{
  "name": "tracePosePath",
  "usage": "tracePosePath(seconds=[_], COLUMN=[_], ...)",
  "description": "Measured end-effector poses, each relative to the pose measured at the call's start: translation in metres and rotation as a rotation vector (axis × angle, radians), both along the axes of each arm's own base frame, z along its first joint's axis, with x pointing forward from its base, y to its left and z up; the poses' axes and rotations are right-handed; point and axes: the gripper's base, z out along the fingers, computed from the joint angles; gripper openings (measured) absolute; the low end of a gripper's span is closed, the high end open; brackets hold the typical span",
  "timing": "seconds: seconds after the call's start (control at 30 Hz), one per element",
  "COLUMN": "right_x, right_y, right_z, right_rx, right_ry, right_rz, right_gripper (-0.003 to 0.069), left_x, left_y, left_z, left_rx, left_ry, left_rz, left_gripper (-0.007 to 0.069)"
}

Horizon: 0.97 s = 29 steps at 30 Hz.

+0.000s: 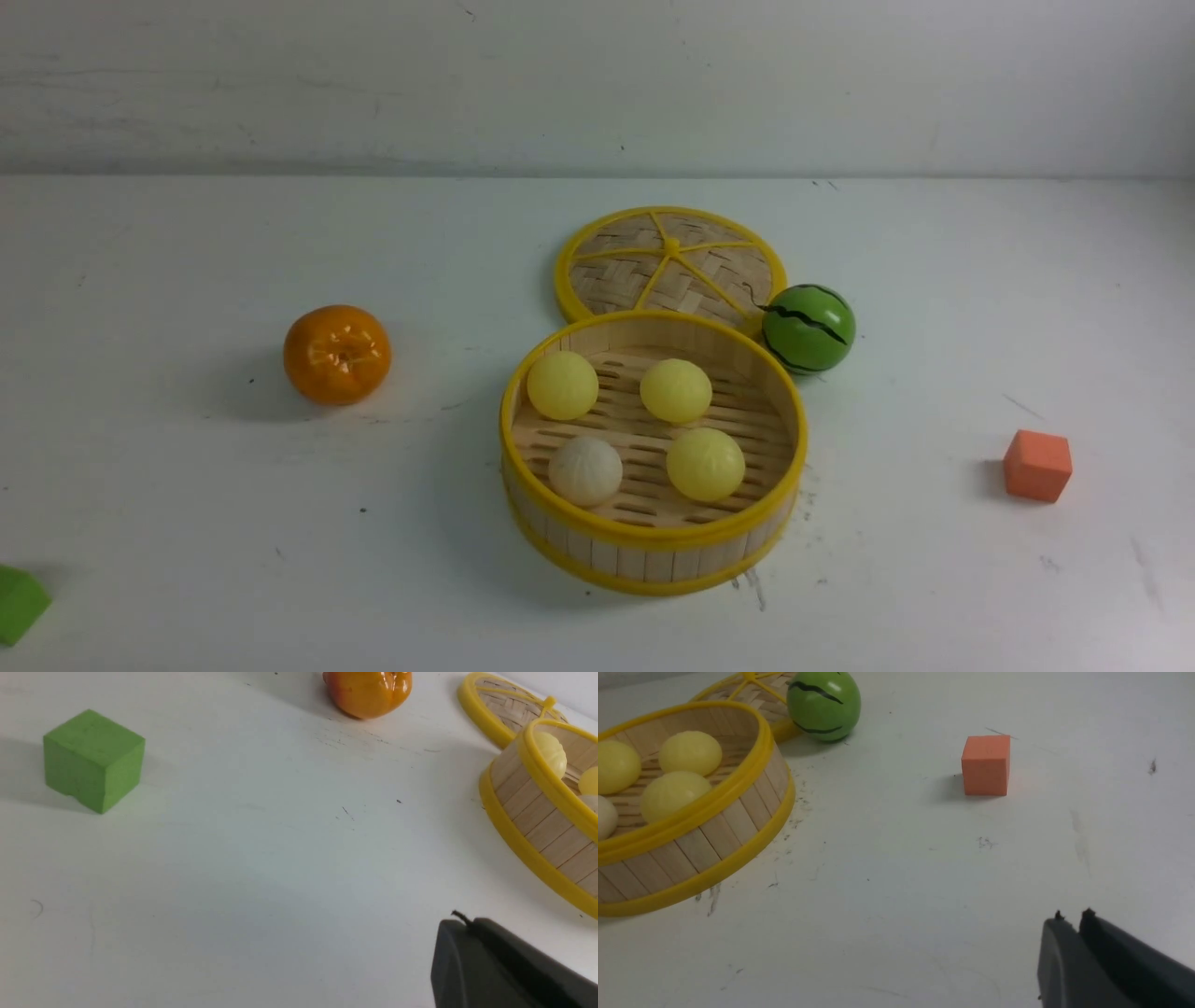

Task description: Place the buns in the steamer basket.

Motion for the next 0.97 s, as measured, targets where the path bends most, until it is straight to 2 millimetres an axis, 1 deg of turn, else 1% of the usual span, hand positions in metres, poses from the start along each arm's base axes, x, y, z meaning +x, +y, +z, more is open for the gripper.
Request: tracePosePath(seconds=[0.97], right_x=[0.0], right_y=[0.0], right_z=[0.0], right_rx=[0.0], right_ry=[0.0], right_rz=[0.0], right_gripper=[0.0074], left_x=[0.0], left_y=[0.0], left_z=[0.0], left_rx=[0.0], left_ry=[0.0], left_rz=[0.0], left_gripper=[-0.0013])
